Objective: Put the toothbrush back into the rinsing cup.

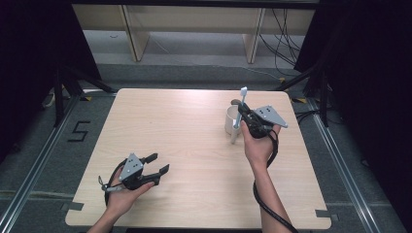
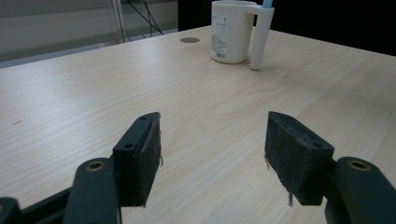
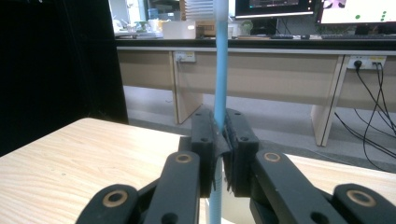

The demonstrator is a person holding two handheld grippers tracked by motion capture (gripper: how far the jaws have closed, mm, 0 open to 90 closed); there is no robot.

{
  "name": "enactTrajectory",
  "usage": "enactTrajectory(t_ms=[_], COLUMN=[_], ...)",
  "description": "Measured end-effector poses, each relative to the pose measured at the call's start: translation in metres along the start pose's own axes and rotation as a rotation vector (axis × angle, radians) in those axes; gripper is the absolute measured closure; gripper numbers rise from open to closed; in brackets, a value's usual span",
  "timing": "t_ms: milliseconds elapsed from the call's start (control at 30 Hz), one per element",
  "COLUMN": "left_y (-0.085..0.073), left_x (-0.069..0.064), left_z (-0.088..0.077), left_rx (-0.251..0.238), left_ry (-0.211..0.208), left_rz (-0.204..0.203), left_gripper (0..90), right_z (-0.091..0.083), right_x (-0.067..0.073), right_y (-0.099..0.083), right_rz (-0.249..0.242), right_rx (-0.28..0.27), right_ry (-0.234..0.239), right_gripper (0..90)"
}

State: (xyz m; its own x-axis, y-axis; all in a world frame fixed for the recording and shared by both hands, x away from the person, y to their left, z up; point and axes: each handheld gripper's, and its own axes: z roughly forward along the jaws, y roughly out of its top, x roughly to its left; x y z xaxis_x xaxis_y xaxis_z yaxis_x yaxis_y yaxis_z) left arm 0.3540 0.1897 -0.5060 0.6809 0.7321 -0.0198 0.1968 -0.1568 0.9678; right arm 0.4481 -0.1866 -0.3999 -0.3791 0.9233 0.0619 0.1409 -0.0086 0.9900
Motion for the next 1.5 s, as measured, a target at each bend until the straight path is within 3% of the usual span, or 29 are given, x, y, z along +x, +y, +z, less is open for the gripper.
enactTrajectory(t_ms=[1333, 1367, 1467, 1500], left_y=[-0.001, -0.001, 0.000, -0.001], left_x=[0.001, 0.001, 0.001, 0.001], left_z=[0.000, 0.000, -0.001, 0.000], left_rx=[-0.001, -0.001, 0.001, -0.003], left_ry=[0.000, 0.000, 0.003, 0.001], left_rz=[-0.004, -0.004, -0.004, -0.004], left_gripper=[35.9, 35.9, 35.8, 35.9], right_z=[0.008, 0.008, 0.007, 0.008], right_x=[-0.003, -0.004, -0.002, -0.003], right_y=[-0.017, -0.018, -0.019, -0.020], right_rz=[0.006, -0.012, 0.015, -0.006], right_rx=[0.030, 0.026, 0.045, 0.035], right_ry=[-0.005, -0.016, -0.018, -0.009], right_gripper=[84.1, 84.0, 84.0, 84.0])
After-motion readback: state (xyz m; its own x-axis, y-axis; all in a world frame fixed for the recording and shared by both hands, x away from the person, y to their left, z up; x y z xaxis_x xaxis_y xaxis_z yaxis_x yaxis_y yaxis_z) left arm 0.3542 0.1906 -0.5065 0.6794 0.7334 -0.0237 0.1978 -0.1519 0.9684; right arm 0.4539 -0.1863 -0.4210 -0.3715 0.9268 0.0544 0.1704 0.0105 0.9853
